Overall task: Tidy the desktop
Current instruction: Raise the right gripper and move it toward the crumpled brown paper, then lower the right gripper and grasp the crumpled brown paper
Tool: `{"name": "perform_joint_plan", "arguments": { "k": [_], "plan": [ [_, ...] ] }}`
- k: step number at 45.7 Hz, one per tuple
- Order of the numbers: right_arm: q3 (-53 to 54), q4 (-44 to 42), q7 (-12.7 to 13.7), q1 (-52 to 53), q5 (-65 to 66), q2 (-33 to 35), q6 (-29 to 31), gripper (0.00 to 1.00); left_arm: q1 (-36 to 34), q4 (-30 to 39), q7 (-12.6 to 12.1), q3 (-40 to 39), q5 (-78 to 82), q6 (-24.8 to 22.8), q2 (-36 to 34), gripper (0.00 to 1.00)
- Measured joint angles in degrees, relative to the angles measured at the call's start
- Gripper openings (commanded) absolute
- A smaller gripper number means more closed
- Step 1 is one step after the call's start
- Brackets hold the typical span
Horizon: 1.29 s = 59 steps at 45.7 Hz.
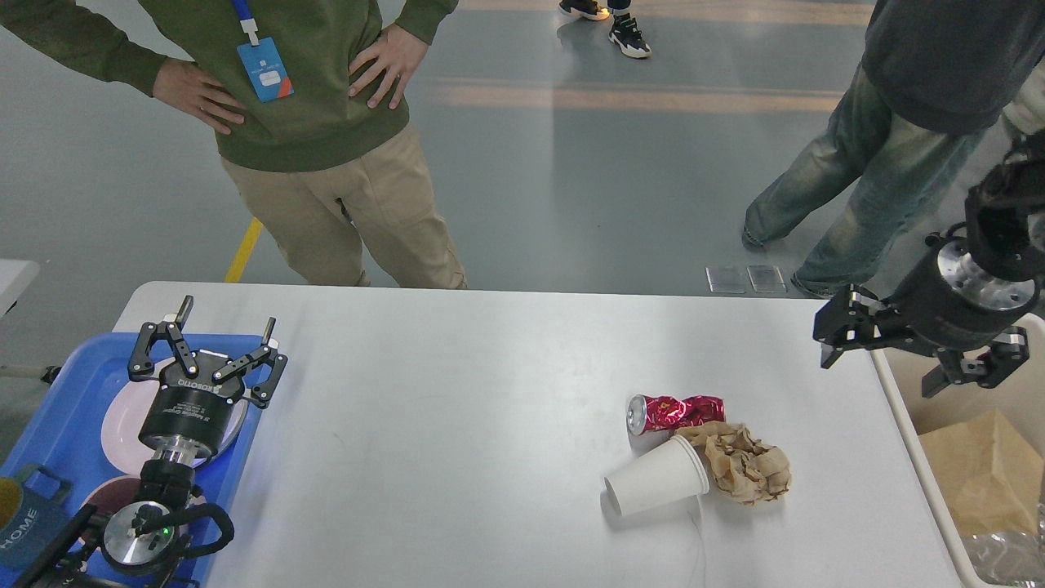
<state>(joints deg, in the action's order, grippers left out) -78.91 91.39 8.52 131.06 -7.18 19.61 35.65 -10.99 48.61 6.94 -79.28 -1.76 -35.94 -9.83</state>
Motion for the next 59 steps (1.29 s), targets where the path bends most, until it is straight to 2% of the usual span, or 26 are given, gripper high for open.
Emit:
{"name": "perform_joint_plan", "arguments": {
  "k": [10,21,27,36,42,45,48,54,57,59],
  "plan": [
    [5.4,8.2,0.0,11.9,-0.2,-2.1,0.0,1.0,0.0,0.0,0.0,0.0,0.0,0.0,0.0,0.97],
    [6.7,8.5,0.0,13.4,-0.4,-3.3,-0.5,1.0,0.0,0.0,0.0,0.0,0.0,0.0,0.0,0.97],
    [6.9,7.0,0.0,8.5,-0.3,-2.2,-3.4,1.0,0.0,0.0,-0.1,-0.1,0.0,0.0,0.0,0.97],
    [8.2,5.5,0.1,-0.9,-0.3,-1.8,-11.4,1.0,0.0,0.0,-0.1,-0.1,0.0,-0.1,0.0,0.97],
    [10.7,3.6,1.3,-7.3,-0.2,-1.9,-12.6,1.0,0.0,0.0,-0.1,-0.1,0.0,-0.1,0.0,0.97],
    [12.0,3.2,2.5,-10.1,-0.3,-1.9,-13.1,0.87,0.0,0.0,-0.1,-0.1,0.0,-0.1,0.0,0.97],
    [13.2,2.4,3.5,-13.0,-0.4,-1.9,-13.4,0.87,0.0,0.0,-0.1,-0.1,0.0,-0.1,0.0,0.97],
    [14.5,-4.1,4.6,-23.0,-0.4,-2.5,-14.3,0.9,0.0,0.0,-0.1,-0.1,0.0,-0.1,0.0,0.97],
    [14.4,-7.1,4.6,-27.0,-0.4,-2.9,-16.0,1.0,0.0,0.0,-0.1,-0.1,0.0,-0.1,0.0,0.97],
    [14.4,-9.0,4.7,-29.4,-0.4,-3.0,-17.4,1.0,0.0,0.0,-0.1,-0.1,0.0,-0.1,0.0,0.97]
  ]
}}
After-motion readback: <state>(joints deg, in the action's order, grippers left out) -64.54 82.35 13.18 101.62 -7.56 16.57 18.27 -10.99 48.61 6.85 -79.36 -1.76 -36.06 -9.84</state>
